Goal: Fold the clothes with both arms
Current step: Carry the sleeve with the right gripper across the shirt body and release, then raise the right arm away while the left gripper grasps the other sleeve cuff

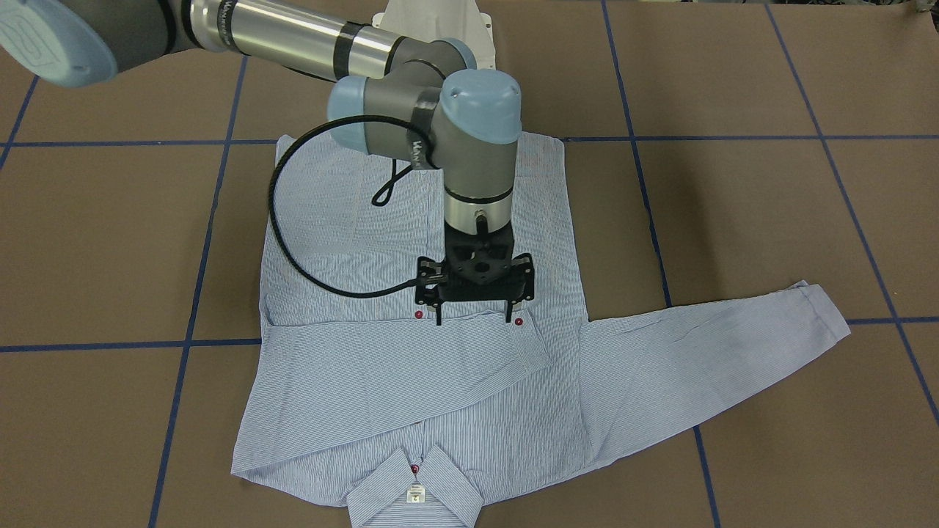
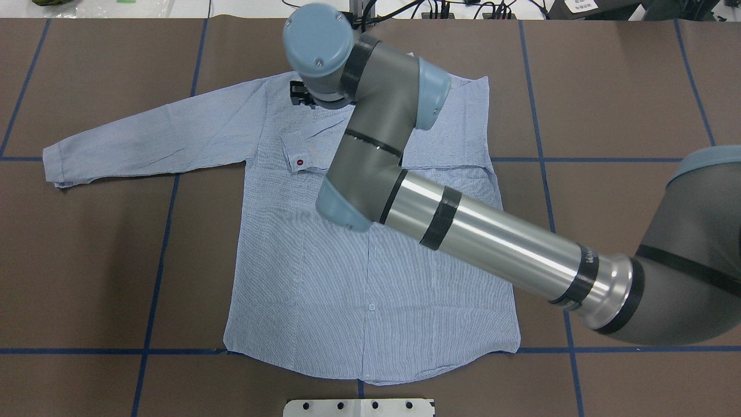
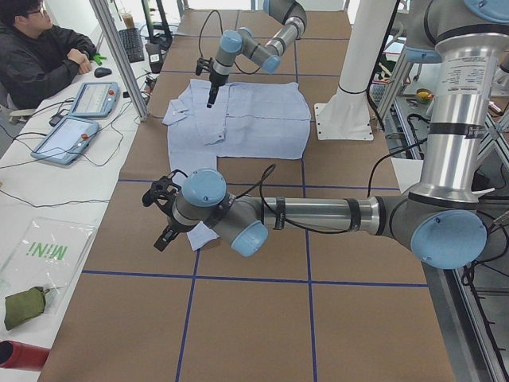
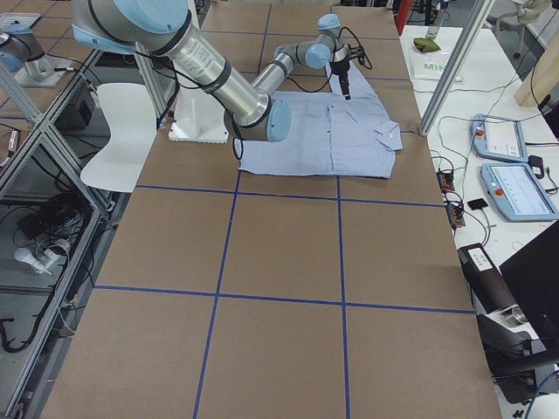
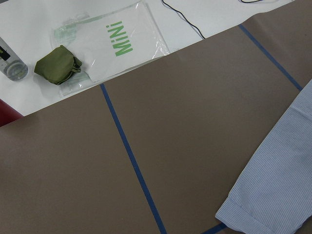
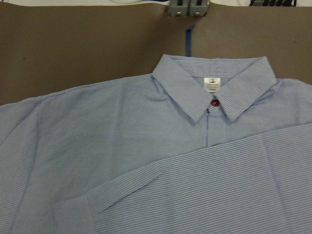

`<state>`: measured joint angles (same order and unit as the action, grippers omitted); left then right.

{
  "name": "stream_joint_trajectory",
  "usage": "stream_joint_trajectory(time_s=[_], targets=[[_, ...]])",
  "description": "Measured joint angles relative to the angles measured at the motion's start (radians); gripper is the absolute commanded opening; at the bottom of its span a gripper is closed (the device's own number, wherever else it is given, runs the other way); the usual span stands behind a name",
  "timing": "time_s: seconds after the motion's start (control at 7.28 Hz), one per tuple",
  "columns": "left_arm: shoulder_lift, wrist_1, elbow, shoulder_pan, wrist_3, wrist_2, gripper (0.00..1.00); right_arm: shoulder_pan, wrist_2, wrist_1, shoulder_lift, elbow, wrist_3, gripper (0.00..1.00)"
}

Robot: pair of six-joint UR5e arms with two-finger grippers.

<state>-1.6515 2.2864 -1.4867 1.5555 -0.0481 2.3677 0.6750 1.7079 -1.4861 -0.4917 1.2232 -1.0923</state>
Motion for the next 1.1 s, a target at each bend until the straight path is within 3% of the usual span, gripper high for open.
stream_joint_trajectory(time_s=[0.27, 0.55, 0.82, 1.1], targets=[[-0.002, 0.052, 0.029, -0.083, -0.129, -0.046, 1.00, 0.170, 0.194, -0.033, -0.173, 0.158, 0.189, 1.00], [0.002, 0.243, 0.139, -0.170, -0.379, -0.077, 1.00, 0.331, 0.347, -0.036, -0.353, 0.289, 0.395, 1.00], [0.003, 0.479, 0.261, -0.279, -0.646, -0.128, 1.00, 0.419, 0.418, -0.023, -0.497, 0.365, 0.521, 1.00], [0.005, 0.571, 0.302, -0.376, -0.805, -0.190, 0.98, 0.434, 0.427, -0.003, -0.555, 0.390, 0.543, 1.00]])
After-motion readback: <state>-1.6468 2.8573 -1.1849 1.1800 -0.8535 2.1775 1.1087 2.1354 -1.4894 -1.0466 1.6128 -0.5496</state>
